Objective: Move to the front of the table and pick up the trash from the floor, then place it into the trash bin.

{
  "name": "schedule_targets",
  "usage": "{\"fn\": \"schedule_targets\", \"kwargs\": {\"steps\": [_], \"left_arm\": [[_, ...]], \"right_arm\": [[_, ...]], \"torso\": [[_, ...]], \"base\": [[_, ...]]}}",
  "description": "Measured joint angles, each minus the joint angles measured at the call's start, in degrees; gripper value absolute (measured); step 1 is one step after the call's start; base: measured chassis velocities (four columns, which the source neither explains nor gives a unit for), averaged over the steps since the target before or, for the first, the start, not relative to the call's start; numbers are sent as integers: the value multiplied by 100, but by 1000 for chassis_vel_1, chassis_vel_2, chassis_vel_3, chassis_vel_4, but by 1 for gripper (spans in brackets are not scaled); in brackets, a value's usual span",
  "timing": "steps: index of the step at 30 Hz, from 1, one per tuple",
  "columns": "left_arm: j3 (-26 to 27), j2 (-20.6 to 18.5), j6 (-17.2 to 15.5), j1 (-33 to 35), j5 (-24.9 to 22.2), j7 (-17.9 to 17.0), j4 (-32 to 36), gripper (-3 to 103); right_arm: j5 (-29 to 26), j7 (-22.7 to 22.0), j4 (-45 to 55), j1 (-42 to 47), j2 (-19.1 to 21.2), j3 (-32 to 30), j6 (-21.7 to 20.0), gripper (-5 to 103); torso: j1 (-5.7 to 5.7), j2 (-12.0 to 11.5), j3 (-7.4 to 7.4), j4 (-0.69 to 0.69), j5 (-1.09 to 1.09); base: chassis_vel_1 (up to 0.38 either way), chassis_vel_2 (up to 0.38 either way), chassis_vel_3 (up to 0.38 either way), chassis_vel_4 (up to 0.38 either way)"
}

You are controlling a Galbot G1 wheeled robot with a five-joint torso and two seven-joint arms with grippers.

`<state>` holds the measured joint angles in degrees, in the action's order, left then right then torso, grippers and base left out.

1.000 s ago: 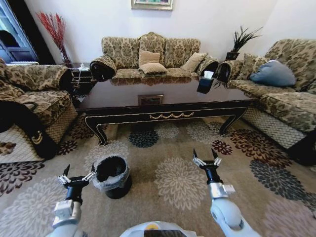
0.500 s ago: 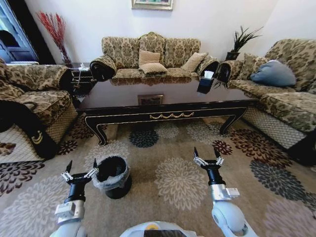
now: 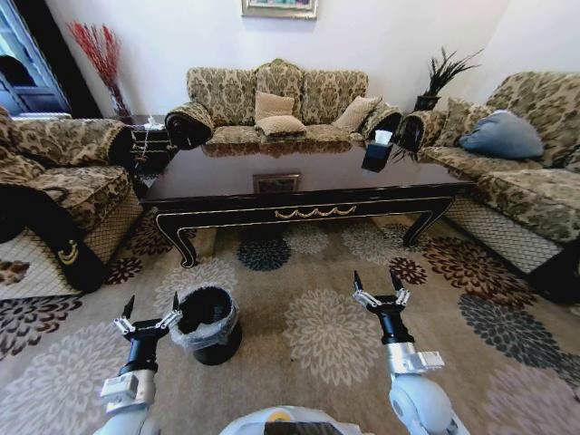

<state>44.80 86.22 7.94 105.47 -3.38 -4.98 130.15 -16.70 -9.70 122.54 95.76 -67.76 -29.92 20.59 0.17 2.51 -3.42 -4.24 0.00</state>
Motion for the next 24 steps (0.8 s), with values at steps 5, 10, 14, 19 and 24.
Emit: {"fn": "schedule_targets", "kwargs": {"steps": [5, 10, 14, 19, 24], "left_arm": [[0, -2, -10, 0, -2, -4, 0, 100], [0, -4, -16, 0, -4, -7, 0, 100], [0, -4, -20, 0, -7, -12, 0, 100], [-1, -5, -23, -1, -7, -14, 0, 100], [-1, -5, -25, -1, -7, -16, 0, 100]], "right_arm": [[-2, -3, -6, -4, 2, 3, -3, 100], [-4, -6, -10, -7, 3, 6, -7, 100], [-5, -9, -13, -10, 4, 8, -9, 100], [-6, -11, -15, -10, 6, 9, -12, 100], [-6, -12, -17, -11, 6, 10, -13, 100]], "torso": [[0, -1, 0, 0, 0], [0, -1, -1, 0, 0], [2, -1, -1, 0, 0], [1, -1, 0, 0, 1], [0, -1, 0, 0, -1]], "base": [[0, 0, 0, 0], [12, -24, -20, 16], [84, -109, -102, 98], [191, -196, -182, 206], [250, -265, -254, 243]]}}
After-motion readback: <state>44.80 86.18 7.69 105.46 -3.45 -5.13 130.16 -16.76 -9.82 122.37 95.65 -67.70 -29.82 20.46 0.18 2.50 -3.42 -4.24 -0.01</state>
